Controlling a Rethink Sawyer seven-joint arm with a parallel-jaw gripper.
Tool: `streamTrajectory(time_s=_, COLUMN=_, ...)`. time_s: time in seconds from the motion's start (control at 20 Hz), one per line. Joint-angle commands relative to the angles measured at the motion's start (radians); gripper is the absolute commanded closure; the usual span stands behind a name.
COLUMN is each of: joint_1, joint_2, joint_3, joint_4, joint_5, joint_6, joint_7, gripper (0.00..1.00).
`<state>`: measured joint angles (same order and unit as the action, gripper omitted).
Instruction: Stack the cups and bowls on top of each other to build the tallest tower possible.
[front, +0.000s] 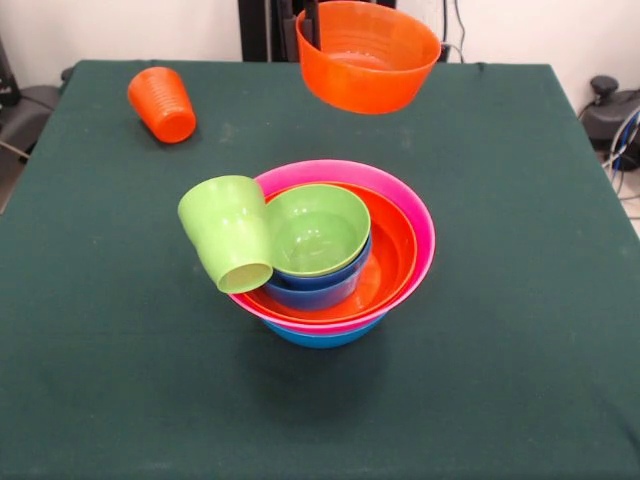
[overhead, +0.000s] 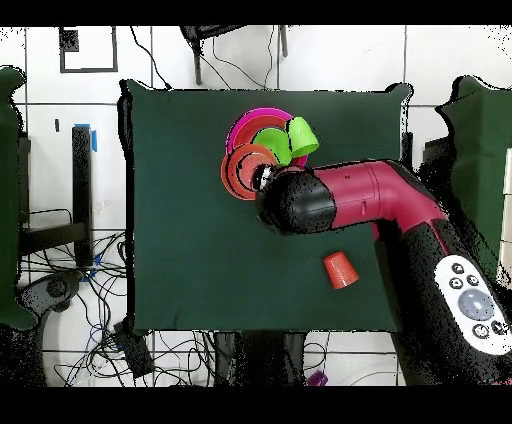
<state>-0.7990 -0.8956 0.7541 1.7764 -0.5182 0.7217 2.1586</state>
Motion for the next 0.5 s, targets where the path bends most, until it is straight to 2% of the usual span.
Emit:
streamTrajectory(time_s=0.05, joint_1=0.002, joint_2=0.064, joint_3=0.052, joint_4=0.041, joint_5=-0.076, joint_6=0.029, joint_7=-0.288, gripper=1.0)
streamTrajectory(time_s=0.5, joint_1=0.018, joint_2=0.126, joint_3=0.038, joint_4=0.007, joint_5=-0.148, joint_6=-0.014, joint_7=-0.26, gripper=1.0)
